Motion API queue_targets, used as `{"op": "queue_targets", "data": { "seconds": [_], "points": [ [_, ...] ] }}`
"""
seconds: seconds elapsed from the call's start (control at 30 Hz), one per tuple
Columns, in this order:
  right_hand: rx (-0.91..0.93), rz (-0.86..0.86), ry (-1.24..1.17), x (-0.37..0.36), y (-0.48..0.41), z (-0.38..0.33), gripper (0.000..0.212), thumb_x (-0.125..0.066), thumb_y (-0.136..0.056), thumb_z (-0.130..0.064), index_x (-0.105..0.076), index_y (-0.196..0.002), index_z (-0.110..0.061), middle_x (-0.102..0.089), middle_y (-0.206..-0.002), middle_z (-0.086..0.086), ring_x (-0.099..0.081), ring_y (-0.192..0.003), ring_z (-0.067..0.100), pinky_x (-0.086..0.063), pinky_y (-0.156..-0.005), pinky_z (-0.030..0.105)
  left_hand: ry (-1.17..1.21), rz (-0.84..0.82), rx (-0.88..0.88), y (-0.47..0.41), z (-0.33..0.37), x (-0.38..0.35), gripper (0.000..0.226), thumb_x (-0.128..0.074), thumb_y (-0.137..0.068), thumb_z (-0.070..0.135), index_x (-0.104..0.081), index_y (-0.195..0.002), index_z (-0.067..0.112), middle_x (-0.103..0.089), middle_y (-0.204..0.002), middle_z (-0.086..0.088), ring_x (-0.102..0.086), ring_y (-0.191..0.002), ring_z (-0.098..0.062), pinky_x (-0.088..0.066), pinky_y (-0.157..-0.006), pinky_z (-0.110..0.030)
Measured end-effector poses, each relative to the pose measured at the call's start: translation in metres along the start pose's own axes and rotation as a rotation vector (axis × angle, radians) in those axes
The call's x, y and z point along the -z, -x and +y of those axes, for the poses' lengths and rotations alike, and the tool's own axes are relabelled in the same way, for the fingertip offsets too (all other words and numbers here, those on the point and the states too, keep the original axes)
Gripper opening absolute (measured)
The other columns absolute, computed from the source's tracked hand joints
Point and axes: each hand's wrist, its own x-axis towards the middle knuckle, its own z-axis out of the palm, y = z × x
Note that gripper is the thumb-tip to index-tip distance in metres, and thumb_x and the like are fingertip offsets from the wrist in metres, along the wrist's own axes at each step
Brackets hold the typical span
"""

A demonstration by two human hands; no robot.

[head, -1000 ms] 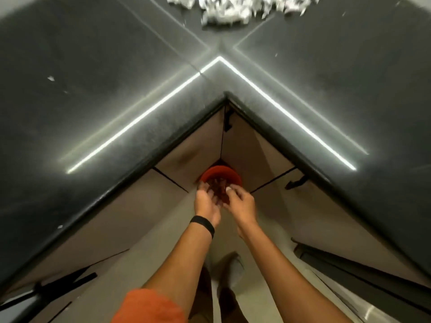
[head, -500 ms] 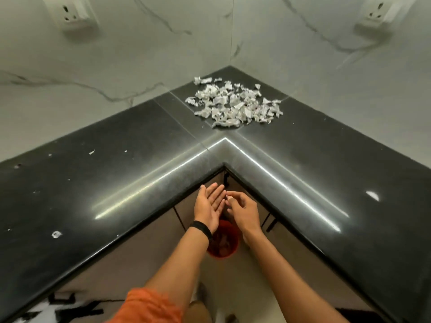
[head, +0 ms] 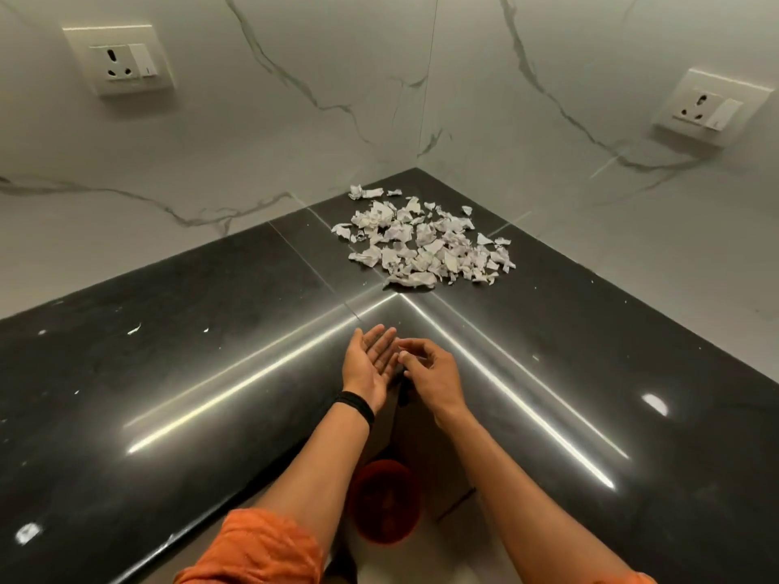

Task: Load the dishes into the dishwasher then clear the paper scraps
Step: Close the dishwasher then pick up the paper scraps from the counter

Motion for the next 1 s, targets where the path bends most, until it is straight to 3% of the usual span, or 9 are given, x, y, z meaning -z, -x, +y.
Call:
{"op": "queue_targets", "data": {
  "seconds": [0.1, 0.23, 0.33, 0.47, 0.57, 0.63, 0.73, 0.83, 1.0],
  "points": [
    [-0.009, 0.02, 0.073, -0.006, -0.047, -0.006, 0.019, -0.068, -0.09, -0.023, -0.074, -0.104, -0.034, -0.075, -0.1, -0.014, -0.07, -0.096, 0.003, -0.059, -0.09, 0.041, 0.001, -0.006, 0.044, -0.041, 0.021, -0.011, 0.047, -0.038, -0.106, 0.045, -0.062, -0.127, 0.01, -0.073, -0.117, -0.009, -0.067, -0.113, -0.026, -0.052, -0.098, -0.036],
    [-0.031, 0.098, 0.273, -0.004, -0.105, -0.017, 0.022, -0.069, -0.092, -0.022, -0.072, -0.113, -0.027, -0.072, -0.104, -0.016, -0.065, -0.091, -0.004, -0.056, -0.087, 0.027, -0.038, -0.024, 0.096, -0.089, 0.046, -0.025, 0.047, -0.039, -0.106, 0.046, -0.063, -0.127, 0.012, -0.073, -0.118, -0.008, -0.067, -0.113, -0.022, -0.05, -0.098, -0.035],
    [-0.048, 0.123, 0.448, 0.001, -0.144, -0.016, 0.031, -0.068, -0.091, -0.022, -0.068, -0.121, -0.027, -0.071, -0.109, -0.009, -0.065, -0.088, 0.003, -0.054, -0.08, 0.028, -0.068, -0.035, 0.126, -0.119, 0.06, -0.037, 0.045, -0.039, -0.105, 0.046, -0.064, -0.125, 0.013, -0.073, -0.119, -0.007, -0.066, -0.114, -0.021, -0.05, -0.097, -0.034],
    [-0.024, 0.086, 0.639, 0.009, -0.18, -0.006, 0.043, -0.063, -0.093, -0.017, -0.059, -0.133, -0.031, -0.058, -0.135, -0.008, -0.063, -0.109, 0.014, -0.054, -0.095, 0.043, -0.072, -0.037, 0.164, -0.146, 0.065, -0.047, 0.044, -0.041, -0.105, 0.046, -0.064, -0.124, 0.014, -0.073, -0.118, -0.007, -0.066, -0.114, -0.022, -0.048, -0.102, -0.036],
    [0.014, 0.011, 0.83, 0.014, -0.199, -0.001, 0.057, -0.058, -0.094, -0.012, -0.048, -0.147, -0.03, -0.038, -0.159, -0.003, -0.046, -0.139, 0.023, -0.042, -0.111, 0.044, -0.056, -0.012, 0.167, -0.157, 0.064, -0.049, 0.045, -0.042, -0.104, 0.046, -0.064, -0.125, 0.013, -0.074, -0.116, -0.008, -0.067, -0.112, -0.021, -0.05, -0.098, -0.035],
    [0.035, -0.06, 0.927, 0.014, -0.207, -0.001, 0.061, -0.056, -0.095, -0.012, -0.041, -0.152, -0.031, -0.032, -0.163, 0.0, -0.039, -0.144, 0.027, -0.038, -0.113, 0.045, -0.046, 0.005, 0.152, -0.162, 0.064, -0.051, 0.045, -0.043, -0.104, 0.046, -0.064, -0.125, 0.013, -0.074, -0.116, -0.008, -0.068, -0.111, -0.021, -0.051, -0.095, -0.033],
    [0.11, -0.139, 1.056, 0.019, -0.21, 0.003, 0.05, -0.056, -0.097, -0.018, -0.048, -0.146, -0.028, -0.046, -0.151, 0.001, -0.044, -0.132, 0.029, -0.044, -0.103, 0.042, -0.037, 0.028, 0.134, -0.167, 0.064, -0.055, 0.043, -0.044, -0.104, 0.045, -0.064, -0.124, 0.013, -0.073, -0.117, -0.008, -0.068, -0.109, -0.02, -0.051, -0.095, -0.033],
    [0.24, -0.09, 1.116, 0.025, -0.207, 0.013, 0.027, -0.06, -0.096, -0.026, -0.064, -0.123, -0.026, -0.062, -0.124, -0.001, -0.049, -0.111, 0.023, -0.046, -0.085, 0.035, -0.046, 0.054, 0.104, -0.17, 0.066, -0.06, 0.039, -0.046, -0.104, 0.041, -0.065, -0.121, 0.012, -0.073, -0.116, -0.008, -0.068, -0.105, -0.02, -0.05, -0.097, -0.034],
    [0.326, -0.021, 1.074, 0.036, -0.2, 0.021, 0.013, -0.062, -0.097, -0.031, -0.069, -0.104, -0.022, -0.064, -0.107, -0.004, -0.051, -0.098, 0.018, -0.046, -0.076, 0.032, -0.056, 0.134, 0.046, -0.174, 0.061, -0.067, 0.028, -0.053, -0.102, 0.032, -0.066, -0.116, 0.01, -0.072, -0.107, -0.009, -0.068, -0.094, -0.018, -0.053, -0.086, -0.032]
  ]
}}
